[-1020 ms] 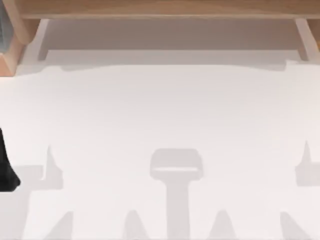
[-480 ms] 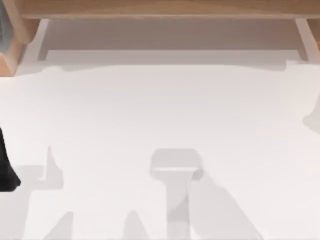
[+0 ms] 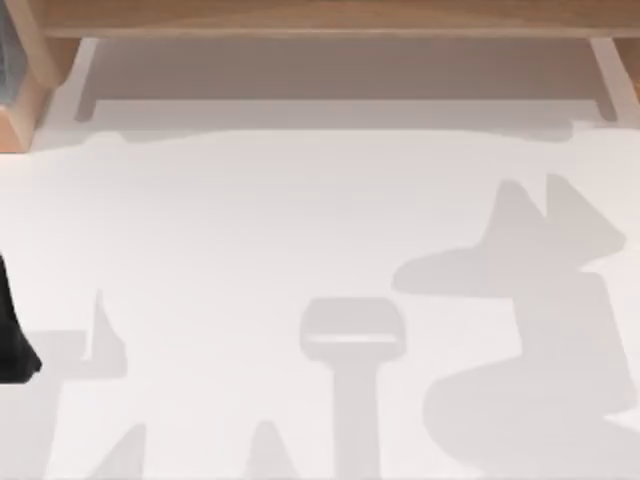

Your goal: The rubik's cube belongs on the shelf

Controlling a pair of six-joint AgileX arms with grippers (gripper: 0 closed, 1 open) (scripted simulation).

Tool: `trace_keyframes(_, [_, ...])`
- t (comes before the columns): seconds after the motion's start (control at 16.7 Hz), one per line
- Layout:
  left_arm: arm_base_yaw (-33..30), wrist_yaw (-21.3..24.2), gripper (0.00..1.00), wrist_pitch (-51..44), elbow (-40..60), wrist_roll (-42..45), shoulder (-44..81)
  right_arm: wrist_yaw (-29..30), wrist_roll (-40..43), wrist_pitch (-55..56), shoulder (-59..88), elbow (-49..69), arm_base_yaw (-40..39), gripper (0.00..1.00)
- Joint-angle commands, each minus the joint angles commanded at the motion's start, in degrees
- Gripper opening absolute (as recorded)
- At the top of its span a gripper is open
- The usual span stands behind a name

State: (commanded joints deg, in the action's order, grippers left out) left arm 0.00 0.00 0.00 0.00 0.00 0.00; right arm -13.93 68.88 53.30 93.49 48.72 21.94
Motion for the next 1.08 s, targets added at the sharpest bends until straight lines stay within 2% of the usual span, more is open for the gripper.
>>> trace_keyframes(0.24, [0.00,0.00,1.00,0.00,0.00,0.00,0.00,-5.26,12.43,9.13,21.58,8.24,2.65,1.00])
trace_keyframes(0.48, [0.00,0.00,1.00,0.00,0.00,0.00,0.00,-9.08,18.87,14.42,34.79,12.97,4.03,1.00])
trace_keyframes(1.08, [0.00,0.00,1.00,0.00,0.00,0.00,0.00,-9.99,20.35,15.42,38.57,14.86,4.01,1.00])
